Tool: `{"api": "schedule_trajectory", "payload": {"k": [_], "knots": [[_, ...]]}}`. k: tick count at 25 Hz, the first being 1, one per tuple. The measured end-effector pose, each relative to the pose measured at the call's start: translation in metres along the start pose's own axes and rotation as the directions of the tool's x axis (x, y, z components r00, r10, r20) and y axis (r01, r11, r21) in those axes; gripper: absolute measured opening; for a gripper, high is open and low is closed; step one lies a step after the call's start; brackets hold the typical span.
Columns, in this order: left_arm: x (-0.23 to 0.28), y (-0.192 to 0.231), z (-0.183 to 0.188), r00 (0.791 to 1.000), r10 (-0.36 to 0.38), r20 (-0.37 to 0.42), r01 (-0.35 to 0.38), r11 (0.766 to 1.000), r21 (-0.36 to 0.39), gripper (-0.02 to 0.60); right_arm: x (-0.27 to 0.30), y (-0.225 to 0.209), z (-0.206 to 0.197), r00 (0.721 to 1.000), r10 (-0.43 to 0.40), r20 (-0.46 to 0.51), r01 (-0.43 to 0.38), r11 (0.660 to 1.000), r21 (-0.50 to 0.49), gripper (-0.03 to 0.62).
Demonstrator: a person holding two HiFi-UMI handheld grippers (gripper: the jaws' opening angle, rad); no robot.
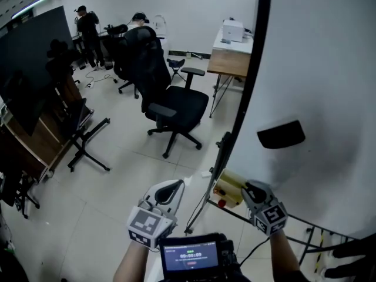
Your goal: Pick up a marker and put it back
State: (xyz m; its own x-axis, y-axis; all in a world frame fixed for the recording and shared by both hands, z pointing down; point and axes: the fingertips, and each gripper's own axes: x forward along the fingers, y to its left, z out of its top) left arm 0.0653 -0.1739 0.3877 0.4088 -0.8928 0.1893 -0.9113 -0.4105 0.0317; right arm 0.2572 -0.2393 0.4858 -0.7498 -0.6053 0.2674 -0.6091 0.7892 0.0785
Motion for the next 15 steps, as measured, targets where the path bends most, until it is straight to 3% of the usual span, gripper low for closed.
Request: {"api": "schedule_trajectory", "payload": {"k": [6,11,15], "knots": [[-0.004,-0.002,-0.002,1.000,-0.001,-0.009,0.001,1.000,0.005,0.000,-0.005,-0.003,-0.004,1.000,-0.014,-0.009,0.014,1.000,0.010,0.091],[-0.013,0.004,0.004,1.000,0.013,0.000,-0.013,1.000,0.006,0.000,-0.012,0.010,0.039,1.000,0.008,0.029,-0.007,1.000,-0.024,0.091],[-0.021,0.010,0.016,0.999,0.033,0.023,-0.033,0.999,0.021,0.000,-0.011,0.024,0.072,0.997,0.020,0.078,-0.011,0.994,-0.111,0.092]]}}
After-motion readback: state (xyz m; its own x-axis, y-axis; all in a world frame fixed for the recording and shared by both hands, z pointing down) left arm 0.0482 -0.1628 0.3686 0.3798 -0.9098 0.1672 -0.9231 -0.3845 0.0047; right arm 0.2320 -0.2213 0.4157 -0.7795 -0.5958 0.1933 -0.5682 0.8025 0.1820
